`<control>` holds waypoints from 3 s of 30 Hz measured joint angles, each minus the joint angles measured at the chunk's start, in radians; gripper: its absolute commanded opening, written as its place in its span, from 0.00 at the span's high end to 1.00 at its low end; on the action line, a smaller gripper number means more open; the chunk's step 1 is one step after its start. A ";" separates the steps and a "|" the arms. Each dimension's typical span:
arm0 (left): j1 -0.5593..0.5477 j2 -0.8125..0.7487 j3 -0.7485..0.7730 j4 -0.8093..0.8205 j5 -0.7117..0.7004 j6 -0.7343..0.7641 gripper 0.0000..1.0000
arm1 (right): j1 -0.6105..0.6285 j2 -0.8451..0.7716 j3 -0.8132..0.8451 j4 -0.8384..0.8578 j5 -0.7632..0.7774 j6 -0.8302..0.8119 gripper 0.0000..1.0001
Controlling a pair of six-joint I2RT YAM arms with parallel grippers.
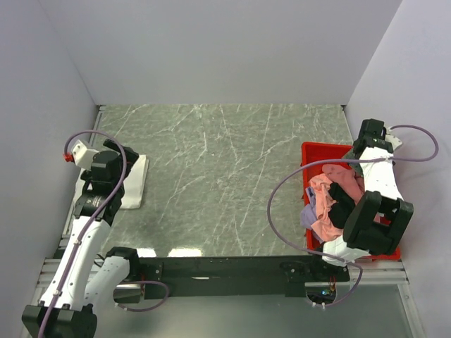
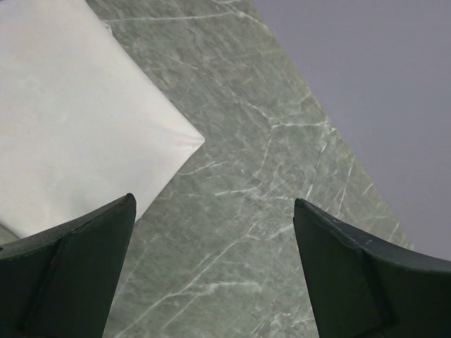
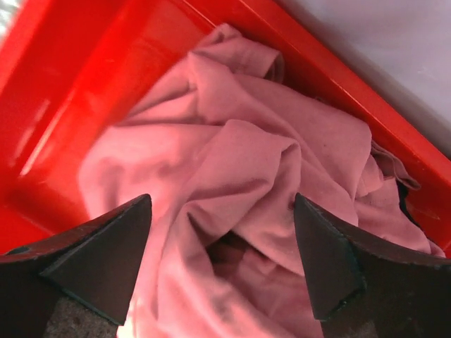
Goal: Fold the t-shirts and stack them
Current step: Grab the tshirt from the pile, then move the tshirt to the center of the board
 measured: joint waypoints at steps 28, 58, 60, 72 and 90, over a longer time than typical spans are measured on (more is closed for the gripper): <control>0.000 0.007 0.000 0.001 0.021 0.003 0.01 | 0.000 -0.424 0.137 0.027 -0.174 -0.010 1.00; 0.000 -0.072 0.000 -0.029 0.085 -0.027 0.00 | 0.747 -0.027 1.038 0.156 -0.485 -0.157 1.00; 0.000 -0.077 0.000 -0.042 0.086 -0.032 0.01 | 0.803 0.003 1.038 0.171 -0.468 -0.159 1.00; 0.000 -0.106 -0.001 -0.119 0.129 -0.061 0.00 | 1.022 0.132 0.940 0.234 -0.335 -0.130 1.00; -0.054 0.333 -0.116 0.256 0.496 -0.010 0.00 | 0.813 0.074 0.212 0.384 -0.280 -0.089 1.00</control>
